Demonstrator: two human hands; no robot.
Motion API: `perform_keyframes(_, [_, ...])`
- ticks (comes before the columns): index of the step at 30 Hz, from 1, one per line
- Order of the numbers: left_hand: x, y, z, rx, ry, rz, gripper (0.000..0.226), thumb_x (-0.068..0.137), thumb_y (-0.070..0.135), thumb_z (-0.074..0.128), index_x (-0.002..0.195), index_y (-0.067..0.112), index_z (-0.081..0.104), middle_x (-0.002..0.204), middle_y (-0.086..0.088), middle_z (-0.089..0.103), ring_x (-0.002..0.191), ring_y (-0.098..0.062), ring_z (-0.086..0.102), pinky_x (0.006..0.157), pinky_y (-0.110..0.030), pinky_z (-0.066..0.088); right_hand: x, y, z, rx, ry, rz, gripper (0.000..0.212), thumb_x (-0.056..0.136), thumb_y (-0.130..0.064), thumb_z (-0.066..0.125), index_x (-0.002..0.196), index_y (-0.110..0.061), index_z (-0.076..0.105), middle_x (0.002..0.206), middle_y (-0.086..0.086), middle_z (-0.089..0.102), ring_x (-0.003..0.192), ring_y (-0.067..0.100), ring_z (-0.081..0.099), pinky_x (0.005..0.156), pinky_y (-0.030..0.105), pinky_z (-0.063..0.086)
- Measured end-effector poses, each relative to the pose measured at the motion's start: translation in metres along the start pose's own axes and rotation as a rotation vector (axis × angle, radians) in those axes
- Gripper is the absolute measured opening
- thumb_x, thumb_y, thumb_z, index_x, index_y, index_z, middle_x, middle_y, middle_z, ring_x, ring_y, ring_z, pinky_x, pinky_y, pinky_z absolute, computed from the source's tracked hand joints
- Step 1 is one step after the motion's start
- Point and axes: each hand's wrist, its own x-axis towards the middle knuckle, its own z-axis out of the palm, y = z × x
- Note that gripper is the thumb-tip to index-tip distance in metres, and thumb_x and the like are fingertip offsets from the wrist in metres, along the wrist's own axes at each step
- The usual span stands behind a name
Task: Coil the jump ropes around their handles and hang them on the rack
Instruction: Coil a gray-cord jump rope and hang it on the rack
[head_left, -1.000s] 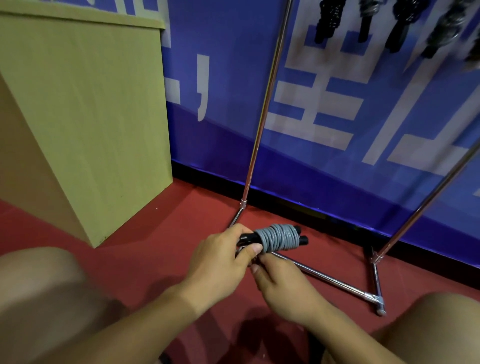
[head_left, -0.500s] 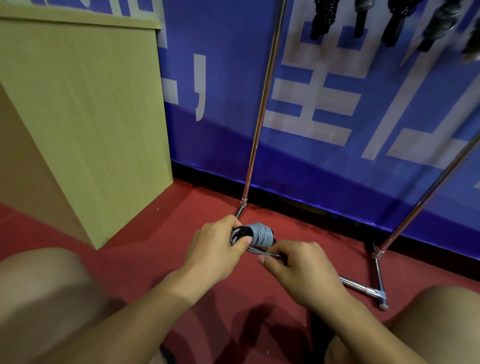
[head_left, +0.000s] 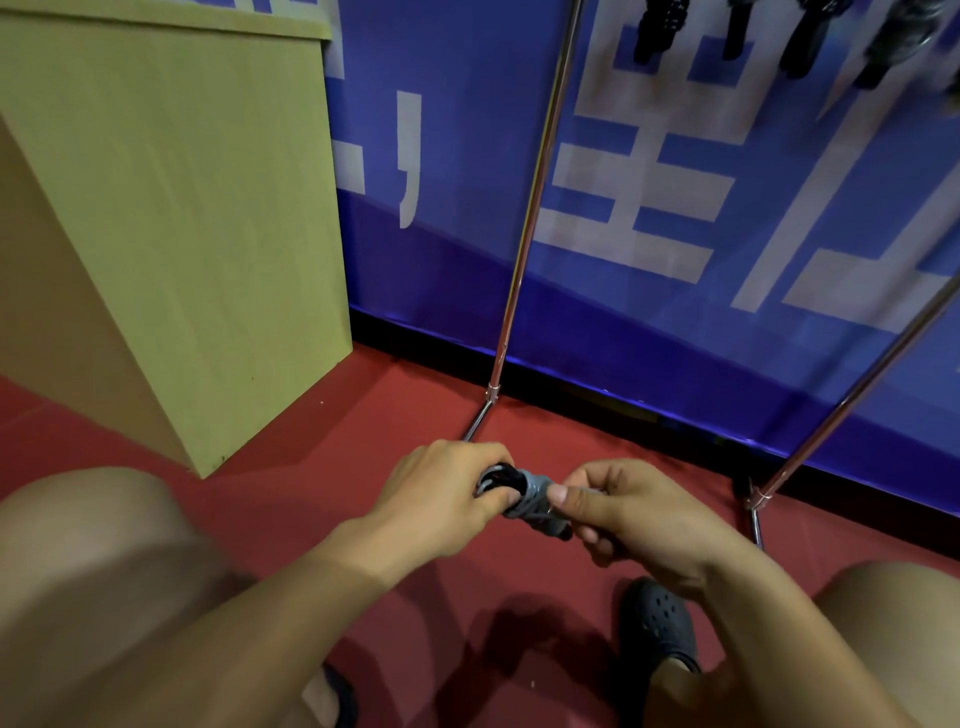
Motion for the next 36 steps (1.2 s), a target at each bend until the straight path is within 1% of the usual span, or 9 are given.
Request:
perform_keyframes(2, [0.000,0.000,-0.001,0.008,-0.003,0.008,0.022,0.087,0.045,0.067,0.107,0.037,0.063,0.090,0.011,0.071,0.085,-0.015,0.064,0.073,-0.034,0.051,0.000,-0.002,-0.002,0.059,0.000,0.018,0.021,0.093,-0.018,0.063,0.082,0.000,0.065,0.054,0.003,0.052,0.045,0.011,0.041,0.049,0.024,0.037])
perform_keyframes(5, [0.001,-0.001,-0.003,-0.006,-0.018,0.019,0.019,0.088,0.042,0.066,0.106,0.035,0.063,0.087,0.011,0.068,0.080,-0.014,0.061,0.070,-0.032,0.048,0.000,-0.004,-0.002,0.133,0.035,0.032,0.040,0.089,-0.028,0.063,0.097,0.012,0.066,0.057,0.003,0.056,0.049,0.010,0.046,0.052,0.023,0.041])
perform_keyframes(8, [0.000,-0.001,-0.002,-0.032,-0.075,0.064,0.016,0.088,0.040,0.065,0.102,0.035,0.060,0.077,0.011,0.062,0.070,-0.011,0.054,0.065,-0.031,0.044,0.001,-0.006,-0.002,0.131,0.113,0.015,0.052,0.080,-0.041,0.063,0.093,0.009,0.070,0.050,0.005,0.052,0.041,0.011,0.039,0.044,0.021,0.034])
perform_keyframes(12, [0.000,-0.003,0.001,-0.183,-0.227,0.106,0.008,0.090,0.037,0.064,0.091,0.034,0.057,0.073,0.004,0.059,0.064,-0.011,0.050,0.063,-0.034,0.044,0.001,-0.008,-0.006,0.126,0.189,0.040,0.047,0.083,-0.047,0.062,0.075,-0.002,0.071,0.039,0.005,0.036,0.033,0.012,0.024,0.043,0.019,0.020])
perform_keyframes(19, [0.000,-0.003,-0.002,-0.264,-0.286,0.127,0.003,0.094,0.027,0.061,0.094,0.029,0.058,0.076,0.000,0.057,0.063,-0.006,0.044,0.063,-0.029,0.040,0.005,-0.006,-0.014,0.373,0.081,0.148,0.032,0.086,-0.035,0.062,0.084,-0.004,0.068,0.054,-0.001,0.044,0.041,0.005,0.036,0.042,0.018,0.036])
perform_keyframes(24, [0.000,0.002,-0.004,-0.362,-0.312,0.156,0.016,0.094,0.020,0.060,0.091,0.036,0.058,0.078,0.000,0.059,0.065,-0.005,0.044,0.063,-0.025,0.038,0.009,-0.002,-0.018,0.479,0.120,0.171,0.018,0.084,-0.025,0.065,0.079,-0.008,0.065,0.058,0.001,0.052,0.045,0.006,0.045,0.043,0.017,0.043])
perform_keyframes(28, [0.004,0.006,-0.009,-0.444,-0.309,0.166,0.014,0.089,0.022,0.058,0.094,0.035,0.060,0.084,-0.002,0.064,0.077,-0.024,0.055,0.073,-0.038,0.046,0.016,0.000,-0.017,0.630,0.172,0.186,0.016,0.093,-0.016,0.061,0.079,-0.010,0.062,0.060,0.002,0.056,0.045,0.006,0.048,0.042,0.018,0.044])
perform_keyframes(31, [0.005,0.010,-0.011,-0.548,-0.287,0.170,0.024,0.091,0.010,0.060,0.091,0.034,0.062,0.076,0.015,0.060,0.071,-0.003,0.051,0.068,-0.021,0.041,0.024,0.005,-0.015,0.585,0.213,0.163,0.023,0.095,-0.015,0.059,0.073,-0.010,0.060,0.058,0.002,0.053,0.045,0.007,0.045,0.041,0.017,0.042])
perform_keyframes(36, [0.002,0.018,-0.010,-0.598,-0.259,0.176,0.025,0.090,0.004,0.060,0.089,0.029,0.062,0.073,0.019,0.058,0.070,0.001,0.050,0.068,-0.016,0.039,0.038,0.014,-0.008,0.443,0.239,0.143,0.035,0.097,-0.015,0.057,0.064,-0.006,0.056,0.052,0.006,0.050,0.043,0.012,0.040,0.044,0.022,0.036])
